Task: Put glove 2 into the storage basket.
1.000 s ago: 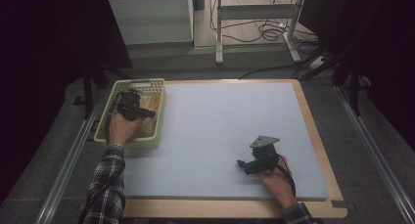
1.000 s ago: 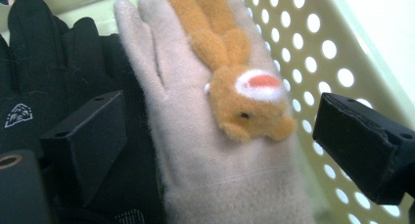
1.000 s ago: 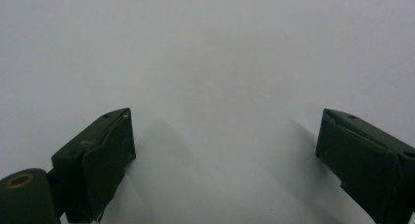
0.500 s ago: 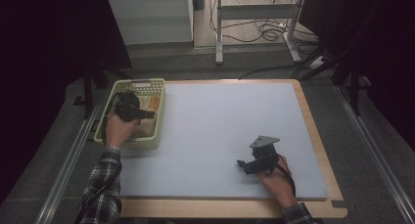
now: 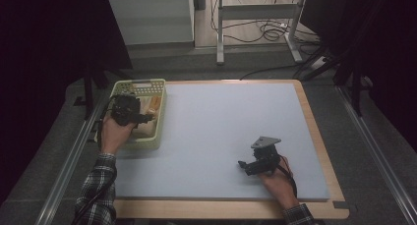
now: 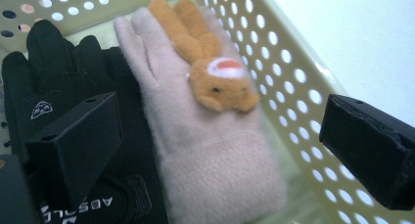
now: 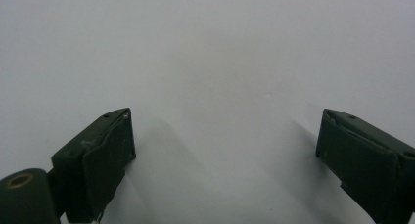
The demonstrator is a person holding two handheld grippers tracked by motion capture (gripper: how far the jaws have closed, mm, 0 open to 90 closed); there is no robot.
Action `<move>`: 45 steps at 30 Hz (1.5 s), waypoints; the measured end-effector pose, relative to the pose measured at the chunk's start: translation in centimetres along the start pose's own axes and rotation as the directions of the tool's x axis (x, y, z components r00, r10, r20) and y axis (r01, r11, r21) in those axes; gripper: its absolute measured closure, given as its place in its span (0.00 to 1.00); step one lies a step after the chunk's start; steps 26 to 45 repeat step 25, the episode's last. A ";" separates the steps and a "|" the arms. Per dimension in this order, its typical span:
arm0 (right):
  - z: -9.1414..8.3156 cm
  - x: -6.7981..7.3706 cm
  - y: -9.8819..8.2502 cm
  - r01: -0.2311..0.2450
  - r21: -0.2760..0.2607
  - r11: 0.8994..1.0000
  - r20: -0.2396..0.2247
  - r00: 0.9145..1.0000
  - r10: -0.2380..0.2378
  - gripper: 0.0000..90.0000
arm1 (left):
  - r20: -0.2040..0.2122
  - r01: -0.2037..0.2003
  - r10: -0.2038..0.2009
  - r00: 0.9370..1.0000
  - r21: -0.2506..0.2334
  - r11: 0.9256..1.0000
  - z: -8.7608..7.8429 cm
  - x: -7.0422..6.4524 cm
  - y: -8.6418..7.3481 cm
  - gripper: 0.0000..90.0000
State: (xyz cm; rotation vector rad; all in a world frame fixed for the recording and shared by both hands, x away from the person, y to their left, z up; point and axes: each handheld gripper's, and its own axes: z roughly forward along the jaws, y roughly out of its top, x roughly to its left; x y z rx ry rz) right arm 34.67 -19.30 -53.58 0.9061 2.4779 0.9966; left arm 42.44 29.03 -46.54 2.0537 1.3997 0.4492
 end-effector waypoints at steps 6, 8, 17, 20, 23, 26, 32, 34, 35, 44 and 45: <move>0.0 0.0 0.0 0.003 0.002 1.000 0.002 1.000 -0.003 0.08 | 0.042 -0.046 0.049 0.998 -0.062 0.997 -1.4 -1.7 -0.7 0.02; 0.0 0.0 0.0 0.003 0.001 1.000 0.002 1.000 -0.003 0.08 | 0.057 -0.069 0.074 0.996 -0.090 0.994 -1.9 -2.7 -1.0 0.02; 0.0 0.0 0.1 0.004 0.001 1.000 0.003 1.000 -0.004 0.08 | 0.111 -0.169 0.186 0.976 -0.144 0.975 -3.2 -6.7 -2.3 0.01; 0.0 0.0 0.1 0.004 0.000 1.000 0.003 1.000 -0.004 0.08 | 0.130 -0.200 0.221 0.967 -0.156 0.967 -3.3 -8.3 -2.8 0.00; 0.0 0.1 0.0 0.001 0.000 1.000 0.001 1.000 -0.001 0.08 | 0.125 -0.217 0.236 0.964 -0.147 0.965 -3.1 -8.9 -3.0 0.00; 0.0 0.0 0.0 0.002 -0.002 1.000 0.004 1.000 -0.002 0.08 | 0.118 -0.221 0.238 0.964 -0.139 0.965 -3.1 -8.9 -3.1 0.00; 0.0 0.0 0.0 0.002 -0.002 1.000 0.004 1.000 -0.002 0.08 | 0.118 -0.221 0.238 0.964 -0.139 0.965 -3.1 -8.9 -3.1 0.00; 0.0 0.0 0.0 0.002 -0.002 1.000 0.004 1.000 -0.002 0.08 | 0.118 -0.221 0.238 0.964 -0.139 0.965 -3.1 -8.9 -3.1 0.00; 0.0 0.0 0.0 0.002 -0.002 1.000 0.004 1.000 -0.002 0.08 | 0.118 -0.221 0.238 0.964 -0.139 0.965 -3.1 -8.9 -3.1 0.00; 0.0 0.0 0.0 0.002 -0.002 1.000 0.004 1.000 -0.002 0.08 | 0.118 -0.221 0.238 0.964 -0.139 0.965 -3.1 -8.9 -3.1 0.00; 0.0 0.0 0.0 0.002 -0.002 1.000 0.004 1.000 -0.002 0.08 | 0.118 -0.221 0.238 0.964 -0.139 0.965 -3.1 -8.9 -3.1 0.00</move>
